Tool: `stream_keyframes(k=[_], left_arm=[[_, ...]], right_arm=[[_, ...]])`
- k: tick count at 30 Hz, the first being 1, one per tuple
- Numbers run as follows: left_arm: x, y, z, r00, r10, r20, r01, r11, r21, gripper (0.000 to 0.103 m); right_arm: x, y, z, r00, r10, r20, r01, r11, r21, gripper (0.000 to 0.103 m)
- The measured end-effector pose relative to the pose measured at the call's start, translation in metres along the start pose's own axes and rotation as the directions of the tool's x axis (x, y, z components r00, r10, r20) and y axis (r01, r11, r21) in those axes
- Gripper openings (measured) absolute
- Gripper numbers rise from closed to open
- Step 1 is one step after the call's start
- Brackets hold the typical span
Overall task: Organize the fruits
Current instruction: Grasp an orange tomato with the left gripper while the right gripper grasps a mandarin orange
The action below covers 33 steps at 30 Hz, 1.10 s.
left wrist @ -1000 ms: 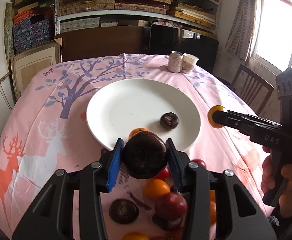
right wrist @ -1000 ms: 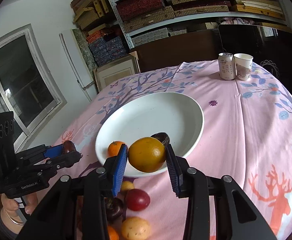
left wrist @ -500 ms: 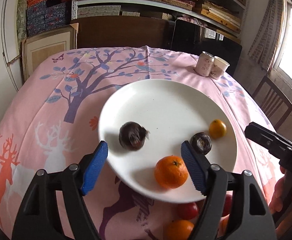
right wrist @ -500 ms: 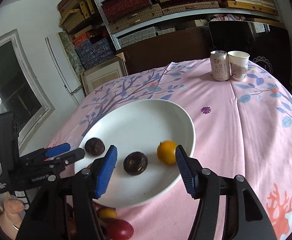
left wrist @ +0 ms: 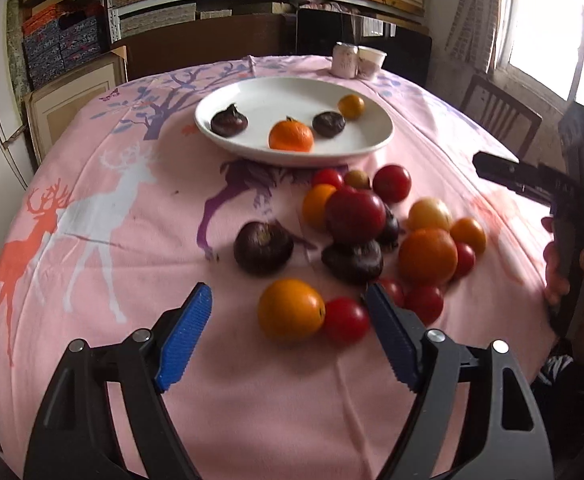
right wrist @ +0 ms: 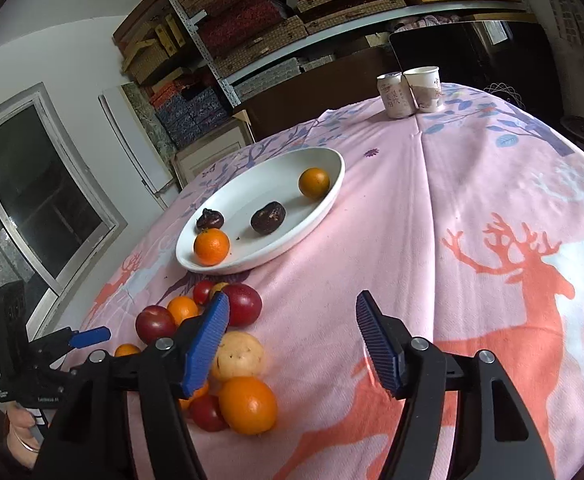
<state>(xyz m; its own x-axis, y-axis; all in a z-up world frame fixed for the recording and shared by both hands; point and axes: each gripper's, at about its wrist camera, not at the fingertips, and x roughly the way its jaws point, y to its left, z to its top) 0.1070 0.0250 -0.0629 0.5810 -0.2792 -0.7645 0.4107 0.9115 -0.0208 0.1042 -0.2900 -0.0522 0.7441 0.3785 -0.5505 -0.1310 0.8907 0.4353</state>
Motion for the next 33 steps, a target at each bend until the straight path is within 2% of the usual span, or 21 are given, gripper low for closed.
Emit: stream_keyframes(k=[5, 6, 7, 9, 12, 15, 17, 20, 25, 26, 27, 32, 33], left_arm=[[0.008, -0.006, -0.015, 1.000, 0.022, -0.013, -0.022, 1.000, 0.004, 0.078], [0.007, -0.005, -0.015, 1.000, 0.024, 0.000, -0.024, 1.000, -0.005, 0.075], [0.005, -0.004, -0.013, 1.000, 0.010, 0.011, -0.010, 1.000, -0.017, 0.066], [0.004, 0.001, -0.009, 0.999, -0.026, 0.020, 0.027, 0.998, -0.057, 0.060], [0.004, 0.011, -0.005, 0.999, -0.029, 0.031, 0.033, 0.993, -0.115, 0.060], [0.003, 0.026, -0.006, 0.997, -0.063, 0.041, 0.070, 0.979, -0.192, 0.058], [0.009, 0.027, -0.007, 0.998, -0.055, 0.011, 0.056, 0.981, -0.186, 0.060], [0.013, 0.021, -0.007, 0.999, -0.048, 0.007, 0.048, 0.985, -0.163, 0.060], [0.024, 0.020, 0.001, 0.997, -0.075, 0.008, 0.076, 0.980, -0.186, 0.059], [0.026, 0.019, 0.002, 0.995, -0.094, 0.010, 0.094, 0.978, -0.188, 0.056], [0.026, 0.017, 0.003, 0.993, -0.119, 0.014, 0.120, 0.975, -0.190, 0.044], [0.023, 0.016, -0.001, 0.990, -0.135, 0.029, 0.138, 0.968, -0.212, 0.042], [0.020, 0.017, -0.002, 0.991, -0.127, 0.032, 0.131, 0.966, -0.221, 0.038]], right_arm=[[0.000, 0.007, -0.005, 1.000, 0.001, -0.010, -0.001, 0.999, -0.035, 0.066], [0.001, 0.005, -0.004, 1.000, 0.003, -0.012, -0.003, 1.000, -0.027, 0.066], [0.000, 0.003, -0.004, 1.000, 0.008, -0.012, -0.009, 1.000, -0.016, 0.066], [-0.002, 0.000, -0.004, 1.000, 0.024, -0.002, -0.024, 1.000, 0.000, 0.066], [-0.004, -0.001, -0.004, 0.999, 0.036, 0.007, -0.036, 0.999, -0.001, 0.066], [-0.004, 0.001, -0.004, 0.999, 0.039, 0.007, -0.039, 0.999, -0.009, 0.066], [-0.004, 0.001, -0.004, 0.999, 0.041, 0.006, -0.041, 0.999, -0.008, 0.066], [-0.004, 0.003, -0.004, 0.999, 0.042, 0.002, -0.042, 0.999, -0.011, 0.067], [-0.004, 0.004, -0.004, 0.999, 0.043, 0.005, -0.043, 0.999, -0.011, 0.067], [-0.005, 0.004, -0.004, 0.999, 0.043, 0.006, -0.043, 0.999, -0.011, 0.067], [-0.005, 0.003, -0.004, 0.999, 0.044, 0.007, -0.044, 0.999, -0.011, 0.067], [-0.005, 0.003, -0.004, 0.999, 0.049, 0.009, -0.049, 0.999, -0.011, 0.067], [-0.005, 0.003, -0.004, 0.999, 0.050, 0.010, -0.050, 0.999, -0.012, 0.067]])
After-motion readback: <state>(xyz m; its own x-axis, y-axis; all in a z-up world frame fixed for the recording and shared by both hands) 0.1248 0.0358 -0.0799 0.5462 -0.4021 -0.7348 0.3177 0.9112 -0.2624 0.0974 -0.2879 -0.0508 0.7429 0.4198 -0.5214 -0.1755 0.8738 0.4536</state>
